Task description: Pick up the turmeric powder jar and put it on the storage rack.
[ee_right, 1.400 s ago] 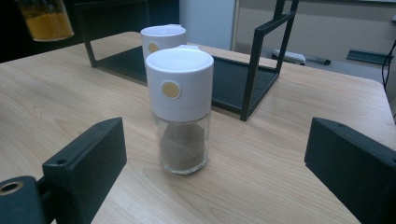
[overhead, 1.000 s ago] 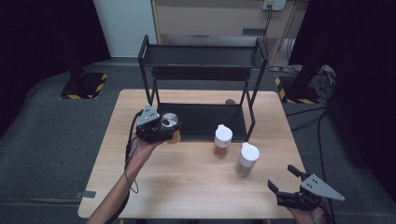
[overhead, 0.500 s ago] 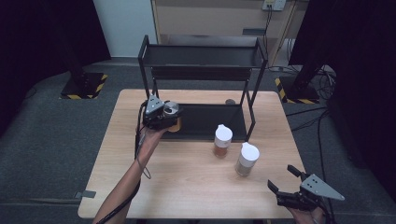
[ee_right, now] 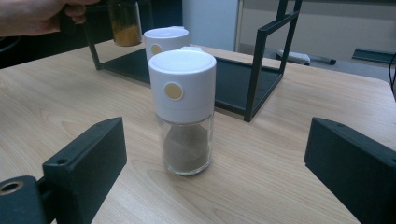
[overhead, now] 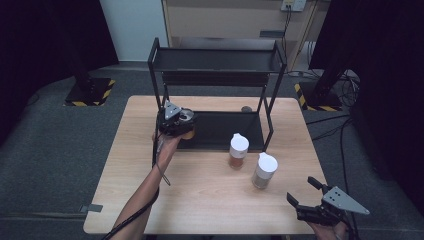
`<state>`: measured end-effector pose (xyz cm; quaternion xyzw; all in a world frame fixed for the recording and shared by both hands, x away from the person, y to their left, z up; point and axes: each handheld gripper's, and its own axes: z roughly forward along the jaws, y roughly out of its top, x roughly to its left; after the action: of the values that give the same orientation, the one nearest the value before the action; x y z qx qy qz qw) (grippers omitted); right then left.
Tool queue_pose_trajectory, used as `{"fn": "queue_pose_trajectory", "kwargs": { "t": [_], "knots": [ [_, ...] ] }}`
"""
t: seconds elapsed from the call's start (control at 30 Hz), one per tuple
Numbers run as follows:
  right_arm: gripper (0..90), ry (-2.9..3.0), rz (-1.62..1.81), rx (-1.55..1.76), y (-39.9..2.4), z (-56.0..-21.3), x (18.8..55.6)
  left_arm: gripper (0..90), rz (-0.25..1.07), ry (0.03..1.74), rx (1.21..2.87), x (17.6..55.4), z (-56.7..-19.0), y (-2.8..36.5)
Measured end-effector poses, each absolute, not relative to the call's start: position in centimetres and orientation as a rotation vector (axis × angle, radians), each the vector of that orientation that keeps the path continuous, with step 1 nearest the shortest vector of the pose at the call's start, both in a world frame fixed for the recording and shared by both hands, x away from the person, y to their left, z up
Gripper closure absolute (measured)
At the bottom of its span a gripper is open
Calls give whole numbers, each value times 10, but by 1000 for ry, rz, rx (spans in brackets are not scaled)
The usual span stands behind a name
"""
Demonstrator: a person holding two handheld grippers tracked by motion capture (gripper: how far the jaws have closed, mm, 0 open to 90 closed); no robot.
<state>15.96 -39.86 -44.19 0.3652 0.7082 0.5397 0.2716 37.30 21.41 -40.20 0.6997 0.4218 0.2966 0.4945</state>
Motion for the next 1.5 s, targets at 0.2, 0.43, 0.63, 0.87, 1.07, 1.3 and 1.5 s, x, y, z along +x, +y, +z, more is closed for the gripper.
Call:
{"fn": "queue_pose_trajectory", "kwargs": {
  "t": [0.2, 0.43, 0.63, 0.87, 1.07, 1.3, 1.5],
  "knots": [
    [58, 1906, 1458, 986, -399, -442, 160, 339, 729, 1041, 1703, 379, -411, 210],
    [58, 1905, 1461, 988, -400, -442, 160, 339, 741, 1082, 1710, 385, -423, 208],
    [58, 1903, 1466, 991, -400, -443, 160, 339, 740, 1108, 1711, 387, -433, 207],
    [58, 1904, 1467, 992, -401, -443, 160, 339, 736, 1128, 1702, 389, -438, 206],
    [58, 1906, 1468, 991, -401, -443, 160, 339, 735, 1146, 1703, 390, -441, 205],
    [58, 1906, 1472, 992, -401, -443, 161, 338, 736, 1148, 1699, 390, -444, 208],
    [58, 1907, 1471, 993, -401, -443, 160, 337, 743, 1147, 1695, 389, -445, 207]
  ]
}}
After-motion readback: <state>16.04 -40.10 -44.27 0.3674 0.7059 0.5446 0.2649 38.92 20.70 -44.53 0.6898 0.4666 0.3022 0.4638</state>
